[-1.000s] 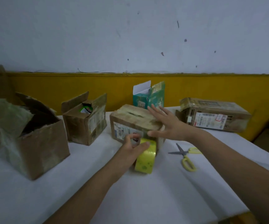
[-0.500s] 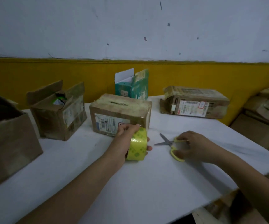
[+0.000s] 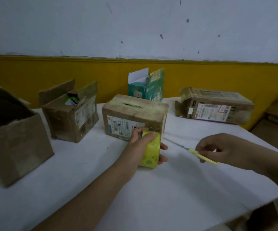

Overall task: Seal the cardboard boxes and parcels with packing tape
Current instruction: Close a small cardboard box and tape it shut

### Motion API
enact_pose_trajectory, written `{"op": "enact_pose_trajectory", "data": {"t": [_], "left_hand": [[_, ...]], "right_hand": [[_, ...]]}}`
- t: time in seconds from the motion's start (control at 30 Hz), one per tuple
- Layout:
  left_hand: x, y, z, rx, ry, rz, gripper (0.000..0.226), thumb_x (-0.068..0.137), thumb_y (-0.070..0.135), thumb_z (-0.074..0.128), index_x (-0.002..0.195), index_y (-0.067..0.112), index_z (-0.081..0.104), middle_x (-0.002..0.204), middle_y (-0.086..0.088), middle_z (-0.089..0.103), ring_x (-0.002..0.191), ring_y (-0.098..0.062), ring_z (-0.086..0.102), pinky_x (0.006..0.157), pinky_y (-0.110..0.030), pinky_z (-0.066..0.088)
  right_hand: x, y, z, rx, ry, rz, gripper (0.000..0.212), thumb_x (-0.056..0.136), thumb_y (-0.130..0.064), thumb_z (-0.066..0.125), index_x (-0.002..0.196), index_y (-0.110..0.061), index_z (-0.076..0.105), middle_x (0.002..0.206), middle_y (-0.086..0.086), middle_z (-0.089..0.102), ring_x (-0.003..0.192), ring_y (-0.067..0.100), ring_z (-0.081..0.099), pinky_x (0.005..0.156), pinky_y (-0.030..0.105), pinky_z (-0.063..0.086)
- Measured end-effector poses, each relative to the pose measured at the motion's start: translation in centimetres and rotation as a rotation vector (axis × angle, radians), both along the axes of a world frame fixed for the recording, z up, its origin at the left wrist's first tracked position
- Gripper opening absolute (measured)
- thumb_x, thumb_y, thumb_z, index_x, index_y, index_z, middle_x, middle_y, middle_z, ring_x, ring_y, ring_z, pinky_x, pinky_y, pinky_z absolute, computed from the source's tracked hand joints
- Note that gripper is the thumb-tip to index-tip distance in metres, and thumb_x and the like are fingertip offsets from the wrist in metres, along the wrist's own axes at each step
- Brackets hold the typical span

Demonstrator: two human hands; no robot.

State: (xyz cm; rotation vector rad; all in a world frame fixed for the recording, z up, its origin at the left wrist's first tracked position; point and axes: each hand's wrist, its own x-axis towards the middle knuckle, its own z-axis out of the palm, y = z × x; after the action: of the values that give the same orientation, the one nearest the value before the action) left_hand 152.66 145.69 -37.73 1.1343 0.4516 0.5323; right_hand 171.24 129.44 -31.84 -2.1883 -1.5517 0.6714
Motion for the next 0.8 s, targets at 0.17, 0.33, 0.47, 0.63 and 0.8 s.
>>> {"op": "enact_pose_trajectory", "data": {"t": [0.17,0.33,0.47,0.63,0.8], "left_hand": [[0.0,0.2,0.0,0.045,0.031,0.018,0.028,0.100,0.020,0.051,0.124,0.012,0.039,0.082,-0.022,0.072,0.048,-0.030,0.062,0.057,-0.033,0.053],[0.1,0.3,0.2,0.050,0.053,0.011,0.019,0.100,0.020,0.049,0.115,0.014,0.039,0.080,-0.022,0.071,0.044,-0.028,0.057,0.053,-0.030,0.050],[0.2,0.4,0.4,0.060,0.076,0.009,0.013,0.100,0.020,0.048,0.110,0.017,0.040,0.078,-0.023,0.070,0.042,-0.027,0.055,0.053,-0.030,0.048],[0.0,0.6,0.2,0.073,0.099,-0.001,0.013,0.101,0.022,0.046,0.112,0.019,0.040,0.078,-0.022,0.070,0.043,-0.027,0.057,0.053,-0.030,0.048],[-0.2,0.6,0.7,0.064,0.148,-0.020,0.010,0.100,0.023,0.045,0.106,0.017,0.038,0.081,-0.023,0.070,0.044,-0.026,0.056,0.053,-0.029,0.048]], "right_hand": [[-0.6,-0.2,-0.4,-0.116,0.338,0.122,0.058,0.076,-0.074,0.058,0.106,-0.027,0.075,0.097,-0.006,0.068,0.089,0.009,0.054,0.081,0.028,0.039],[0.6,1.7,0.9,-0.153,0.272,0.179,0.082,0.072,-0.089,0.038,0.113,-0.027,0.074,0.088,0.001,0.047,0.081,0.024,0.033,0.075,0.029,0.037],[0.4,3.8,2.6,-0.235,0.132,0.207,0.073,0.077,-0.082,0.034,0.109,-0.030,0.075,0.090,0.012,0.049,0.082,0.023,0.035,0.077,0.032,0.038],[0.2,5.5,3.6,-0.260,0.070,0.225,0.061,0.083,-0.074,0.037,0.106,-0.033,0.076,0.103,0.009,0.056,0.088,0.021,0.040,0.082,0.031,0.041],[0.4,6.9,3.3,-0.269,0.019,0.239,0.057,0.082,-0.073,0.040,0.105,-0.036,0.076,0.091,-0.007,0.057,0.083,0.017,0.040,0.080,0.029,0.040]]}}
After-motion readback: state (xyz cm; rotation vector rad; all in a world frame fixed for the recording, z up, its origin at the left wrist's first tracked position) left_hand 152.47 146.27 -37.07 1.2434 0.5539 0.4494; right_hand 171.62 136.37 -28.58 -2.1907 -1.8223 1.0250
